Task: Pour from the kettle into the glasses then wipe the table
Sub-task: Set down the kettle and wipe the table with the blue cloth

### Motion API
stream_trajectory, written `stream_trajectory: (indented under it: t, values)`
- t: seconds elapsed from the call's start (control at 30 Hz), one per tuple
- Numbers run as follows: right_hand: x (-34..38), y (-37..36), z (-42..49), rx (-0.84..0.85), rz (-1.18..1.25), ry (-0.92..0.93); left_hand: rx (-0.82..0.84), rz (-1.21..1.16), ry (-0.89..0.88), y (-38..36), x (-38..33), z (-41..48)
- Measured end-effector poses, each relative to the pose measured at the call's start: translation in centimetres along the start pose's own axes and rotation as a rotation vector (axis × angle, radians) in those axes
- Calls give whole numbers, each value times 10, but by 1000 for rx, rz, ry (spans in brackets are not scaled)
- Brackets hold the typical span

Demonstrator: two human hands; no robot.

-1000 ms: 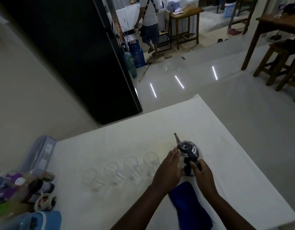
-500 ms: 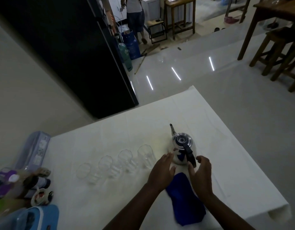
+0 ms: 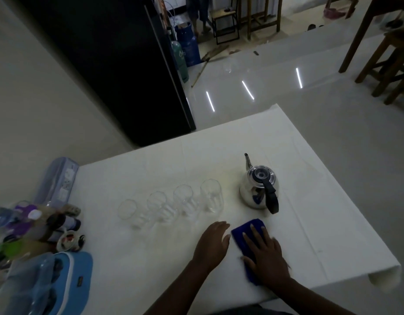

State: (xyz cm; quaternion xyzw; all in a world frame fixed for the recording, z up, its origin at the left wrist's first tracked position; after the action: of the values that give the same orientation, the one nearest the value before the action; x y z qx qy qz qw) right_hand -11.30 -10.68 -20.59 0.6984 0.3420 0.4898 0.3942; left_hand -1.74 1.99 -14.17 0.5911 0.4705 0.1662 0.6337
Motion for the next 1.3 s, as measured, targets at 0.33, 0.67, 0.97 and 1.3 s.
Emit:
stream_trajectory:
  t: [0.33,0.67,0.97,1.3]
  values:
    - [12,-9,8,-50,51,-76,-57,-22,95,6,81,-59]
    - [73,-24,36,-132,143,-110,-89,-75,133,22,152,-83]
    - [138,-65,36,4,-8,173,-19,-88,124,16,183,-101]
    - [151,-61,53,-144,125,-50,-83,-64,108,28,205,-108]
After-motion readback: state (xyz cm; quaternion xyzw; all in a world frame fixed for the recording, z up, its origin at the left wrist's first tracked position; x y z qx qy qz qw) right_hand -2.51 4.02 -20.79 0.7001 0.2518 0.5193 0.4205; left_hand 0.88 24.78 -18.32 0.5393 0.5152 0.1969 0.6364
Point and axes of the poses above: each hand's wrist, its own z-axis towards the middle knuckle, its own y-axis out of the back of the hand, x = y × z, the point moved 9 cm from there along z, towards the middle knuckle, and after that the axes turned 8 degrees about z, right-handed, at the moved point
